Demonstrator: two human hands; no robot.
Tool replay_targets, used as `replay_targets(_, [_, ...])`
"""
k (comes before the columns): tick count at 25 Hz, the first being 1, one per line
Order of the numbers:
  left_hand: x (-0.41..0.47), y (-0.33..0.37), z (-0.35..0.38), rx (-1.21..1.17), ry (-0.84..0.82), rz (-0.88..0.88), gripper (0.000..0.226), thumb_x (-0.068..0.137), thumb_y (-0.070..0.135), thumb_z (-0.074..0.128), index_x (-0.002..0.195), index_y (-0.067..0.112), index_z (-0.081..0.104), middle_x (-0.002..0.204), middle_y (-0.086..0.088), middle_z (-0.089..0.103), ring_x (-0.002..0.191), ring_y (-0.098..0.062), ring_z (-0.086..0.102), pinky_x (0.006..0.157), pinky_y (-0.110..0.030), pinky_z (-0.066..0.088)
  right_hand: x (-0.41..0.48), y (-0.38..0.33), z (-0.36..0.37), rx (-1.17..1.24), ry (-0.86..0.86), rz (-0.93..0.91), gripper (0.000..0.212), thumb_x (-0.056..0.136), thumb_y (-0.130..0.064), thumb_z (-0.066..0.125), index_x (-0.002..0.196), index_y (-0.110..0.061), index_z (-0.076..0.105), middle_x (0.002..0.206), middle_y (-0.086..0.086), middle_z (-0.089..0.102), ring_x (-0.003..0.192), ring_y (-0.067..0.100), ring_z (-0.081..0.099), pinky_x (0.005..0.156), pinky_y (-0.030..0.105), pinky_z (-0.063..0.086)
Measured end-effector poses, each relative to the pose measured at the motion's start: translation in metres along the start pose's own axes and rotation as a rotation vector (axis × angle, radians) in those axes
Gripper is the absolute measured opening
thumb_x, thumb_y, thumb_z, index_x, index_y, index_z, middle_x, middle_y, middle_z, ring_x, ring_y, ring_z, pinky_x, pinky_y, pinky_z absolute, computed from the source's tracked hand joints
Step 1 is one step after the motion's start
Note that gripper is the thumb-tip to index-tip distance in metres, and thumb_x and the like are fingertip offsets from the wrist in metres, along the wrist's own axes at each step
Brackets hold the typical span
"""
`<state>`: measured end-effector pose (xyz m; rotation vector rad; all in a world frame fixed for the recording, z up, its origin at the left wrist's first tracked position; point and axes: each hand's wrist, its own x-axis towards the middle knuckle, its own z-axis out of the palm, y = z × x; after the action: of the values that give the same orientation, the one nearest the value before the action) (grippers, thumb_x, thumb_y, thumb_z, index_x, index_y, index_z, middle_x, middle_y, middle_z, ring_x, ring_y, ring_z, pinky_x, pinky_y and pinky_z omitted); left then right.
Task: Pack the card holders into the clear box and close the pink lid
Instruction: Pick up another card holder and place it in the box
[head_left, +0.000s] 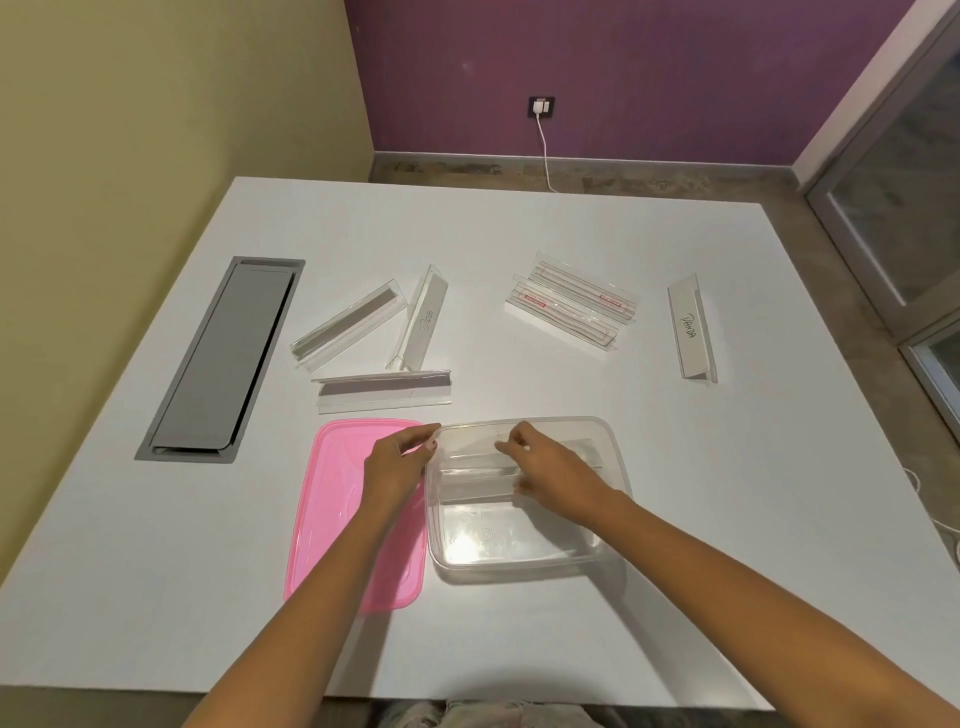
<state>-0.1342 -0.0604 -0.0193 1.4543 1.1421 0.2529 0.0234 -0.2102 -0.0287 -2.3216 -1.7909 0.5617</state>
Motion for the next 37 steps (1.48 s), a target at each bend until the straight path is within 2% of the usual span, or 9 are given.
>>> replay_targets(13, [0.007, 0.000, -0.003, 0.005, 0.000, 0.012, 0.026, 0.086, 0.010, 0.066, 0.111, 0.013, 0.070, 0.114, -0.007, 0.071, 0.101, -0.027, 0.067, 0.092, -0.044, 0.055, -0.005, -0.010, 0.016, 0.187, 0.097, 0.183, 0.024, 0.092, -0.006, 0.048, 0.114, -0.011, 0.057, 0.114, 0.012, 0.054, 0.096, 0.033, 0.056, 0.078, 0.040, 0.048])
replay_targets(16, [0.007, 0.001, -0.002, 0.035, -0.011, 0.025, 0.026, 0.087, 0.011, 0.064, 0.113, 0.014, 0.068, 0.119, -0.007, 0.068, 0.106, -0.027, 0.065, 0.097, -0.044, 0.052, -0.011, -0.014, 0.012, 0.119, 0.265, 0.163, 0.032, 0.091, -0.009, 0.055, 0.122, -0.013, 0.057, 0.119, 0.010, 0.058, 0.102, 0.030, 0.057, 0.080, 0.036, 0.048])
replay_targets(20, [-0.003, 0.003, 0.008, 0.207, 0.076, 0.180, 0.035, 0.092, 0.015, 0.057, 0.127, 0.017, 0.058, 0.119, 0.009, 0.061, 0.095, -0.016, 0.062, 0.089, -0.022, 0.042, -0.017, -0.009, -0.003, 0.086, 0.592, 0.275, 0.044, 0.087, 0.000, 0.057, 0.128, -0.013, 0.053, 0.124, 0.009, 0.056, 0.113, 0.025, 0.053, 0.092, 0.037, 0.046])
replay_targets(23, [-0.003, 0.001, 0.009, 0.130, 0.181, 0.190, 0.031, 0.094, 0.019, 0.054, 0.124, 0.016, 0.059, 0.115, 0.008, 0.062, 0.093, -0.016, 0.060, 0.087, -0.025, 0.046, -0.019, 0.004, -0.009, 0.072, 0.625, 0.394, 0.051, 0.085, 0.005, 0.055, 0.132, -0.014, 0.051, 0.129, 0.010, 0.054, 0.122, 0.026, 0.048, 0.102, 0.039, 0.041])
replay_targets(25, [0.009, 0.004, 0.005, 0.017, 0.225, 0.077, 0.024, 0.093, 0.020, 0.054, 0.114, 0.013, 0.063, 0.105, 0.001, 0.067, 0.089, -0.014, 0.064, 0.082, -0.029, 0.054, -0.019, 0.012, -0.009, 0.058, 0.570, 0.415, 0.048, 0.086, 0.004, 0.056, 0.131, -0.013, 0.053, 0.130, 0.011, 0.056, 0.123, 0.029, 0.049, 0.105, 0.040, 0.039])
replay_targets(27, [0.034, 0.012, 0.001, -0.326, 0.212, -0.179, 0.012, 0.092, 0.014, 0.054, 0.091, 0.007, 0.063, 0.072, -0.002, 0.063, 0.055, -0.008, 0.060, 0.053, -0.023, 0.054, -0.019, 0.016, -0.006, 0.043, 0.545, 0.412, 0.042, 0.086, 0.001, 0.058, 0.127, -0.012, 0.058, 0.126, 0.012, 0.060, 0.119, 0.031, 0.052, 0.105, 0.041, 0.038])
replay_targets(30, [0.074, 0.025, -0.008, -0.762, 0.117, -0.505, 0.038, 0.093, 0.019, 0.054, 0.060, 0.012, 0.038, 0.046, -0.001, 0.036, 0.045, -0.012, 0.031, 0.050, -0.023, 0.037, -0.017, 0.018, -0.002, -0.002, 0.546, 0.391, 0.038, 0.083, 0.001, 0.061, 0.118, -0.012, 0.064, 0.115, 0.011, 0.066, 0.109, 0.031, 0.059, 0.099, 0.042, 0.044])
replay_targets(34, [0.108, 0.037, -0.011, -0.606, 0.110, -0.539, 0.046, 0.093, 0.039, 0.054, 0.059, 0.010, 0.042, 0.053, -0.005, 0.046, 0.047, -0.015, 0.044, 0.044, -0.024, 0.047, -0.011, 0.019, 0.000, -0.013, 0.533, 0.418, 0.037, 0.082, 0.002, 0.060, 0.115, -0.014, 0.066, 0.110, 0.010, 0.069, 0.104, 0.029, 0.062, 0.093, 0.042, 0.047])
replay_targets(37, [0.124, 0.040, -0.011, -0.568, 0.076, -0.540, 0.039, 0.099, 0.030, 0.043, 0.065, 0.010, 0.043, 0.060, -0.004, 0.048, 0.051, -0.016, 0.046, 0.035, -0.020, 0.047, -0.007, 0.020, 0.001, -0.009, 0.533, 0.425, 0.039, 0.079, 0.004, 0.063, 0.113, -0.014, 0.067, 0.108, 0.010, 0.070, 0.102, 0.029, 0.063, 0.090, 0.042, 0.048])
